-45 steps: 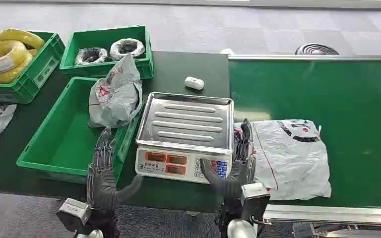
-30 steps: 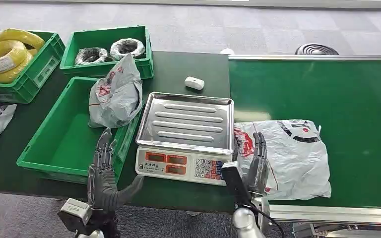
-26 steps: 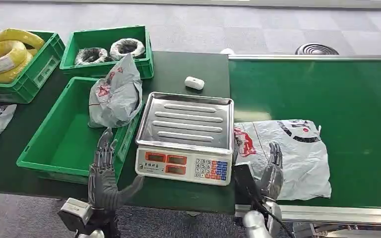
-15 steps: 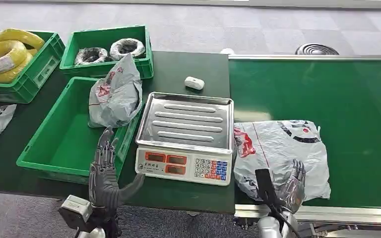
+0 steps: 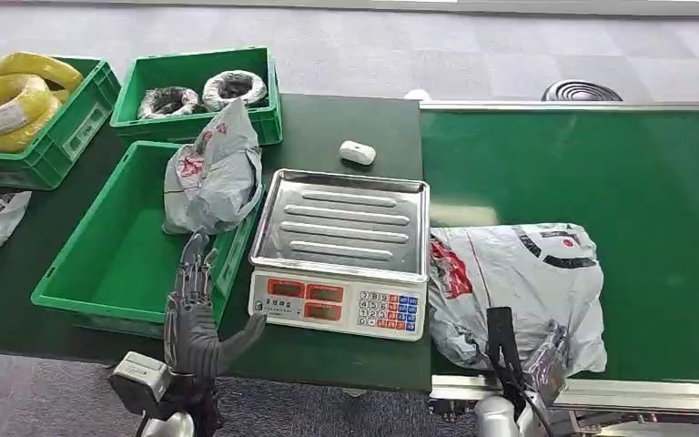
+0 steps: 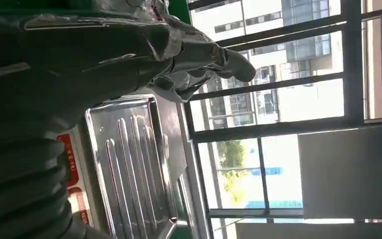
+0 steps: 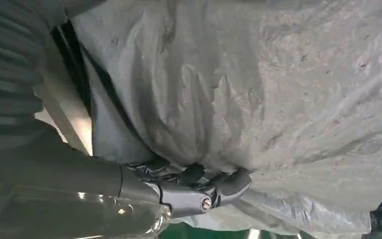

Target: Moved the parcel from conveyor to table for the left to box.

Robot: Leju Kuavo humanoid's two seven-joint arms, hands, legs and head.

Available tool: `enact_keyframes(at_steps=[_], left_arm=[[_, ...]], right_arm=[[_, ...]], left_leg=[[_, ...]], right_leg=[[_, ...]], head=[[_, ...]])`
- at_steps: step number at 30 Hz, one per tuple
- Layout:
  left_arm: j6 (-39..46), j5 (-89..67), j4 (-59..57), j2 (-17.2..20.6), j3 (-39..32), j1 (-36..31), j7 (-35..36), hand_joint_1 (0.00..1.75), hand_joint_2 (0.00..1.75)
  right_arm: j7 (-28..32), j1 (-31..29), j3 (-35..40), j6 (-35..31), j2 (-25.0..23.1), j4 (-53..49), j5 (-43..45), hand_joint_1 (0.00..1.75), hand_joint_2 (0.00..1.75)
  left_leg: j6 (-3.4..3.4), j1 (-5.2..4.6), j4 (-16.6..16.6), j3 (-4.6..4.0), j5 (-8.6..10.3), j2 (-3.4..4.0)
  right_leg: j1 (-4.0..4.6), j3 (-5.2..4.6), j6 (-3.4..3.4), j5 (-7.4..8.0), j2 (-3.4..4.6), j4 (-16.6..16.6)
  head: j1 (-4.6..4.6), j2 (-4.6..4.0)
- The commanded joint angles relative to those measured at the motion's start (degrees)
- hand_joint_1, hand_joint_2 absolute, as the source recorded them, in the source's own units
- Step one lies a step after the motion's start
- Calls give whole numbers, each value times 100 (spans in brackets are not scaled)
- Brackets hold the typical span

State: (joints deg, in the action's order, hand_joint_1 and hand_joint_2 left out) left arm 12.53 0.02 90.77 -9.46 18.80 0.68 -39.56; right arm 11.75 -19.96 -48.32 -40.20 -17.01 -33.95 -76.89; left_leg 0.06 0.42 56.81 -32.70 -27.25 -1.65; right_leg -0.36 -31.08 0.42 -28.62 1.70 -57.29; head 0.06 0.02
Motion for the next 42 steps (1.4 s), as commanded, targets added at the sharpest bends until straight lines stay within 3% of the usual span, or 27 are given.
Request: enact_keyframes(at_steps=[1, 5, 8, 12, 23, 24, 25, 26, 28, 29, 30, 31, 33, 36, 40, 42], left_arm=[[-25, 51, -257, 59, -56, -242, 81, 0, 175], [7, 72, -47, 52, -117, -112, 113, 0, 175], [1, 52, 30, 41, -133, -76, 166, 0, 175], [12, 31, 30, 23, -189, -60, 179, 0, 175], [13, 30, 25, 32, -201, -56, 179, 0, 175], [21, 11, 11, 16, -229, -51, 169, 0, 175], [25, 3, 3, 15, -239, -50, 164, 0, 175], [42, -23, -37, 18, -272, -47, 139, 0, 175], [45, -42, -128, 20, -284, -70, 96, 0, 175], [64, -46, -209, 22, -274, -101, 45, 0, 175], [78, -46, -234, 24, -264, -111, 26, 0, 175], [107, -41, -289, 28, -230, -134, -19, 0, 175], [133, -13, -410, 36, -163, -200, -44, 0, 175], [171, 40, -512, 79, -39, -267, -44, 0, 175], [228, 82, -465, 114, 15, -259, -44, 0, 175], [242, 91, -431, 98, 7, -238, -44, 0, 175]], right_arm=[[-1063, 47, -495, 20, 805, 1743, -420, 175, 175], [-968, 11, -431, 20, 706, 1621, -450, 175, 175], [-801, -38, -411, 20, 639, 1481, -414, 173, 175], [-103, -166, -399, 20, 537, 1468, -177, 175, 175], [-168, -202, -376, 20, 502, 1451, -207, 175, 175], [599, -280, -392, 20, 440, 1515, 114, 175, 175], [908, -329, -358, 20, 383, 1518, 196, 175, 175], [1776, -523, -336, 20, 199, 1576, 648, 175, 175], [2527, -793, -244, 41, -56, 1478, 1227, 175, 175], [2825, -588, 1245, 313, -299, 620, 2702, 175, 175], [2825, -352, 2340, 137, -299, 63, 3458, 175, 175], [2825, 159, 3793, 20, -293, -1451, 4443, 173, 175], [2825, 941, 4520, 20, -299, -4107, 4395, 175, 175], [2825, 1482, 4999, 20, -299, -6525, 4155, 175, 175], [2825, 1573, 5339, 20, -299, -7295, 4062, 173, 175], [2825, 1530, 5418, 20, -299, -7314, 4009, 164, 175]], left_leg=[[5, 2, -19, 22, 17, -33], [24, 16, -3, 98, -16, -25], [33, 15, -8, 90, -4, -27], [47, 13, -4, 117, -17, -19], [42, 16, -11, 144, -45, 0], [42, 19, -6, 151, -51, -1], [42, 19, -10, 142, -46, 3], [42, 24, -2, 152, -57, 13], [41, 23, -1, 143, -57, 25], [39, 18, -2, 118, -50, 55], [38, 20, 1, 118, -56, 47], [36, 16, -3, 107, -50, 57], [34, 10, -5, 97, -45, 40], [36, -6, 4, 60, -35, -35], [30, 5, 5, 41, -50, 50], [28, 7, 2, 50, -47, 27]], right_leg=[[3, 44, 8, 3, -60, 32], [13, 134, 2, -36, -43, 53], [13, 141, 8, -22, -48, 73], [11, 176, 20, -15, -42, 90], [26, 194, 34, -16, -33, 96], [30, 202, 33, -21, -29, 95], [30, 192, 32, -17, -29, 96], [35, 200, 31, -22, -12, 90], [35, 193, 31, -20, -1, 86], [29, 159, 30, -10, 19, 76], [31, 168, 27, -14, 24, 73], [28, 149, 23, -8, 29, 72], [22, 137, 20, -13, 13, 65], [3, 111, 24, -30, -62, 45], [6, 61, 18, -21, 22, 29], [11, 77, 18, -25, 13, 38]], head=[[0, 0], [2, 0], [5, 0], [5, 0], [2, 0], [2, 0], [2, 0], [5, 0], [5, 0], [5, 0], [5, 0], [5, 0], [2, 0], [0, 0], [0, 0], [0, 0]])
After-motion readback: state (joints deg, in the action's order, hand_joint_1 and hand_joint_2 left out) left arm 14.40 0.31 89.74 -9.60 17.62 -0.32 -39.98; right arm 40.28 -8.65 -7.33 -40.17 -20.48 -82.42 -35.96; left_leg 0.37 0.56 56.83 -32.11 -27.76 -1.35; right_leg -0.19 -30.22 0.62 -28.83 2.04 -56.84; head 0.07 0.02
